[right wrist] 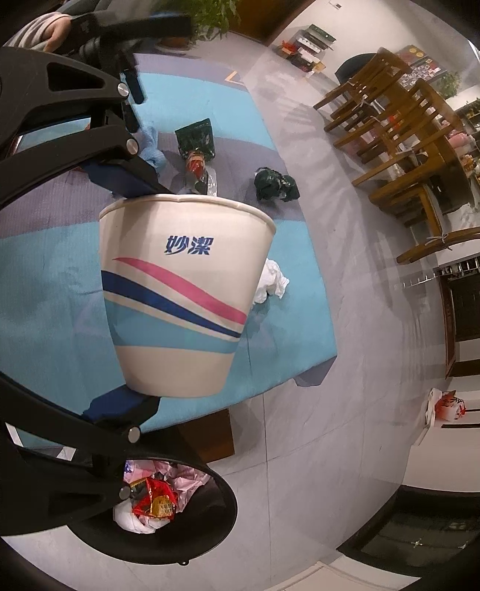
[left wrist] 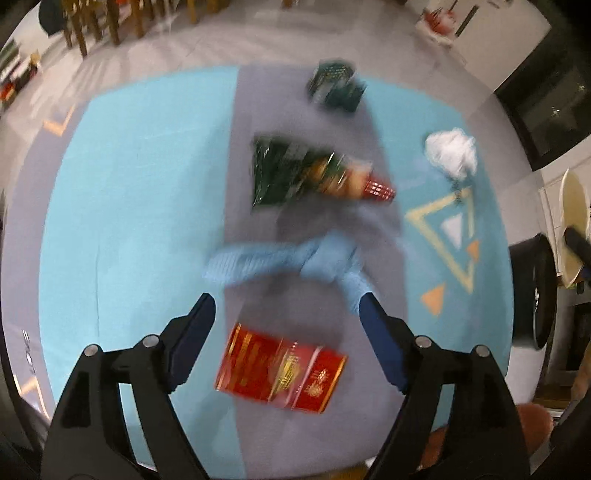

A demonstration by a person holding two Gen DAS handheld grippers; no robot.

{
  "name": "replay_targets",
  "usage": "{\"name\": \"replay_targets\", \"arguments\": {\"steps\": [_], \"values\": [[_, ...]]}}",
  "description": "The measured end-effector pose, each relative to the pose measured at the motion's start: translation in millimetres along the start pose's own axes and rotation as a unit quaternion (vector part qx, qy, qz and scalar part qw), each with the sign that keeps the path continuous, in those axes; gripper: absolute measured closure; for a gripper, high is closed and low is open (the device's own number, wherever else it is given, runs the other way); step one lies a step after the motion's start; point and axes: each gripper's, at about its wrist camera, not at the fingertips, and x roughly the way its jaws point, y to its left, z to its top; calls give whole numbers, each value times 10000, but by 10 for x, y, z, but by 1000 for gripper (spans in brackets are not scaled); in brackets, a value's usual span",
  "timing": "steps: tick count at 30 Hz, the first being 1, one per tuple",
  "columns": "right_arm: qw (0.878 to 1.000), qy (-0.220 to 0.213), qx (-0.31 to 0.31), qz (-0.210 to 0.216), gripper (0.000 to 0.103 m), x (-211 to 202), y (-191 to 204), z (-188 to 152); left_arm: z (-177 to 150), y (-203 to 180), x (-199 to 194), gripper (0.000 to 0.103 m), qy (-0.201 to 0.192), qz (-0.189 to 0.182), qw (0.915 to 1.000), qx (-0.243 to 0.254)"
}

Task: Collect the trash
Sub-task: 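Carry the red box and white cup with both grippers over the black bin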

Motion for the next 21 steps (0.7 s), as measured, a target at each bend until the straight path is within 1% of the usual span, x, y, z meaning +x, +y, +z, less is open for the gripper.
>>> {"name": "replay_targets", "arguments": {"steps": [2,4,6,7,8,11,14,18,19,20,21], "values": [[10000,-4,-11,-11,18,-4,2,-4,-154,135,40,18,70,-47,9998,-165],[9999,14,-78,-63,18,7,6,-13,-282,209,81,16,103,-121,9996,-239],[9999,37,-115,-114,18,26,6,-17,-391,200,144,11,202,-321,9993,12],[9998,53,-123,-140,18,37,8,-19,-417,182,148,7,199,-375,9990,110],[9998,63,-124,-151,18,45,11,-22,-451,156,163,5,173,-398,9988,233],[9997,99,-165,-129,18,64,59,-29,-486,103,225,3,113,-441,9982,390],[9996,110,-257,-91,18,83,136,-37,-495,14,391,3,318,-274,9977,539],[9994,149,-309,-89,18,118,172,-51,-525,-60,547,3,467,-55,9965,686],[9993,158,-318,-109,18,124,165,-51,-532,-73,576,4,484,1,9963,709],[9993,159,-315,-123,18,124,153,-49,-541,-100,567,9,364,90,9963,768],[9993,156,-303,-127,18,120,141,-49,-544,-134,567,10,304,160,9960,819]]}}
